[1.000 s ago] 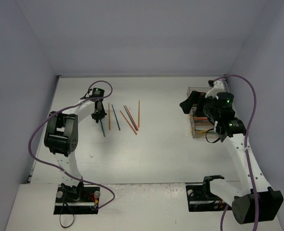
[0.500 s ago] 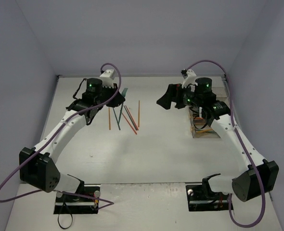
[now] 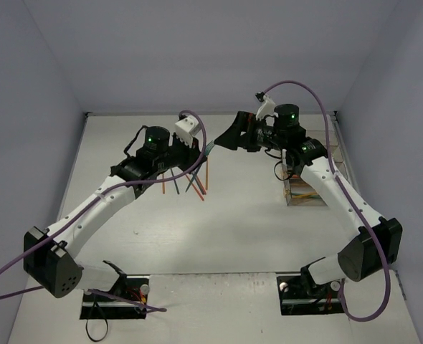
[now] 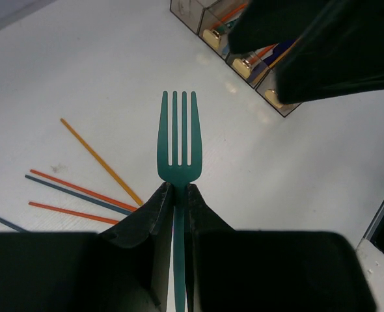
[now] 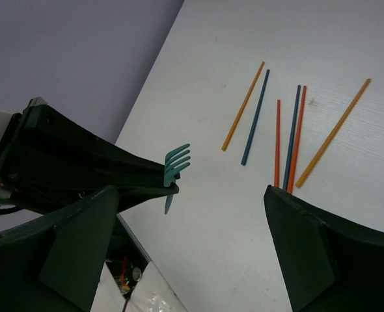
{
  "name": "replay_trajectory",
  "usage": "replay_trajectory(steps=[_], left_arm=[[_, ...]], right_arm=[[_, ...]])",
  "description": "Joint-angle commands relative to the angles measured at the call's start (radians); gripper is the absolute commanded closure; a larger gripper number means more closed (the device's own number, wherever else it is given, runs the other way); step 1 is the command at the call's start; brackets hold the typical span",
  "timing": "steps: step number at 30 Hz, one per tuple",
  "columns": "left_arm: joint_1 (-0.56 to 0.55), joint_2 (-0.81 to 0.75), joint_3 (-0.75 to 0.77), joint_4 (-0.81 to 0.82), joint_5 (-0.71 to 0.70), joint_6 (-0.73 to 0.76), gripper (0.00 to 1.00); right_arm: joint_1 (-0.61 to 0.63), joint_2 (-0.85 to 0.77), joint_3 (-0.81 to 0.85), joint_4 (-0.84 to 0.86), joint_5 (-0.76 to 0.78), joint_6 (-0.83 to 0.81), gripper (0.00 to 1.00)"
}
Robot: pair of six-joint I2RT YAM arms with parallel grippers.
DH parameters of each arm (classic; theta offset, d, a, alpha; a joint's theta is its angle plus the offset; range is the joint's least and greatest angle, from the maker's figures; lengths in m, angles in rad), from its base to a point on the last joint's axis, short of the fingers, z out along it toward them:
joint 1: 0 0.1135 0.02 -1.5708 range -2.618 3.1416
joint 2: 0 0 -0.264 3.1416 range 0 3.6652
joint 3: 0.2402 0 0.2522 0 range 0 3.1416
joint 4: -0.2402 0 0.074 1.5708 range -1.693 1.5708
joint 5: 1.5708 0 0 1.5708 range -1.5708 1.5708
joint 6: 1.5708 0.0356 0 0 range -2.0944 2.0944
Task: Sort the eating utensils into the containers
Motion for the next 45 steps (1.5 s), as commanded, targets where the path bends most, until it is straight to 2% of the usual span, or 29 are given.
replay_trajectory(steps=[1,6,14,23,29,34,35,38,41,45], left_arm=[[-0.032,-0.049,0.028,0.095,-0.010,0.085,1.00],[-0.053,-0.053,0.029,0.093,-0.020,0.122,1.00],[-0.063,-0.053,0.042,0.091,-0.038,0.149,1.00],[-0.074,-0.047,0.044,0.097,-0.032,0.155,1.00],[-0.075,-0.051,0.039,0.098,-0.035,0.155,1.00],[-0.075,-0.044,0.028,0.097,-0.046,0.156,1.00],[-0.075,-0.044,0.027,0.096,-0.047,0.156,0.96],[-0.075,-0.041,0.018,0.085,-0.069,0.155,0.49],[-0.073,-0.047,-0.004,0.092,-0.100,0.155,0.30],[-0.068,-0.065,-0.043,0.091,-0.185,0.155,0.11]], right_arm=[[0.038,0.021,0.044,0.111,-0.054,0.095,0.12],[0.058,0.033,0.043,0.131,-0.060,0.120,0.24],[0.068,0.035,0.028,0.143,-0.070,0.138,0.50],[0.069,0.039,0.004,0.146,-0.065,0.137,0.72],[0.069,0.047,-0.007,0.149,-0.057,0.132,0.99],[0.061,0.050,-0.012,0.149,-0.048,0.126,1.00],[0.060,0.050,-0.012,0.147,-0.048,0.125,1.00],[0.041,0.050,-0.009,0.147,-0.048,0.122,1.00],[0.006,0.052,-0.011,0.146,-0.054,0.122,1.00],[-0.078,0.049,-0.024,0.147,-0.062,0.129,1.00]])
